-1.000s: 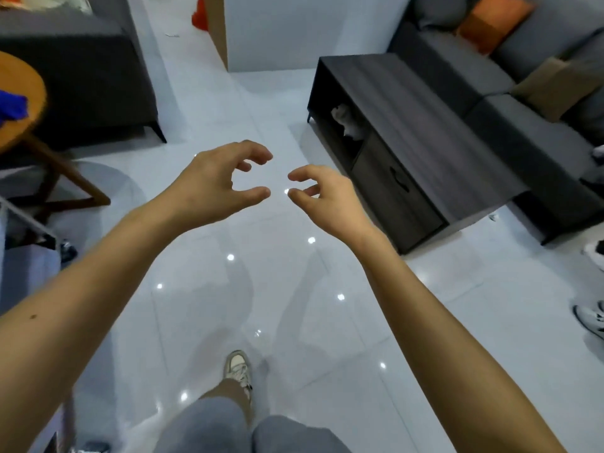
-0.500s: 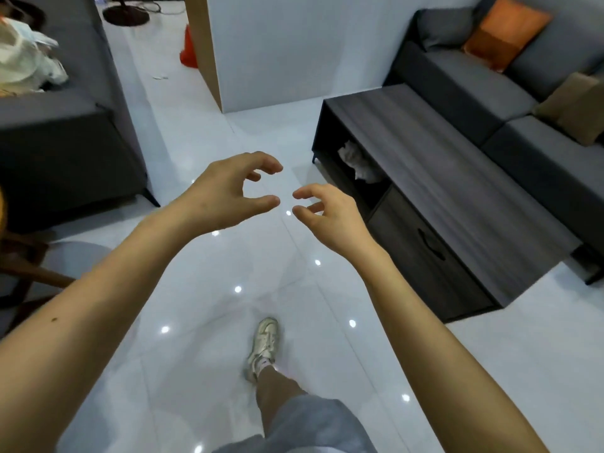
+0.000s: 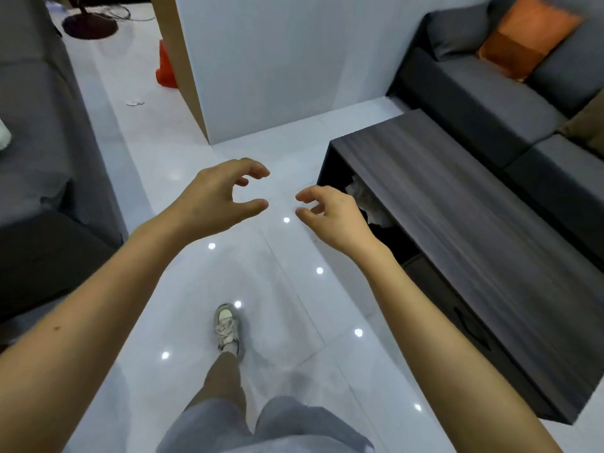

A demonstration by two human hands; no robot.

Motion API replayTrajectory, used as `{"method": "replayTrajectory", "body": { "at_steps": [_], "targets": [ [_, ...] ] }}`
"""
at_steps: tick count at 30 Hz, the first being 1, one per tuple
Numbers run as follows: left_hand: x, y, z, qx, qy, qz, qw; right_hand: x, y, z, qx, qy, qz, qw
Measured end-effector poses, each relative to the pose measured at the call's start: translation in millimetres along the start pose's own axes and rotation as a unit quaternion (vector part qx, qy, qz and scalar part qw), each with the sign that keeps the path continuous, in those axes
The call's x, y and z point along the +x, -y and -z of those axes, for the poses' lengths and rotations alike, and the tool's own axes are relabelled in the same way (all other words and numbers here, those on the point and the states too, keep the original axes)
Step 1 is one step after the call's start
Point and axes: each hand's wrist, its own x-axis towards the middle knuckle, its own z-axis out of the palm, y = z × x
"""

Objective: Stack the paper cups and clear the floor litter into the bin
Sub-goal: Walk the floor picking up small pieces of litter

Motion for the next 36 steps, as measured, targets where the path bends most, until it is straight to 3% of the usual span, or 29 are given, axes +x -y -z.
{"method": "replayTrajectory", "body": {
  "at_steps": [11, 19, 36],
  "targets": [
    [308.4, 68.3, 59.4, 0.086, 0.078, -0.094, 0.989, 273.1, 4.1, 43.0, -0.007, -0.057, -0.087, 0.995],
    [543.0, 93.5, 38.5, 0.097, 0.150, -0.153, 0.972, 455.2, -73.3, 84.5, 0.017, -0.119, -0.180, 0.976],
    [985.3, 27.7, -23.2, 0.089, 0.264, -0.274, 0.921, 763.3, -207.2, 254.6, 0.096, -0.245, -0.316, 0.912]
  ]
}}
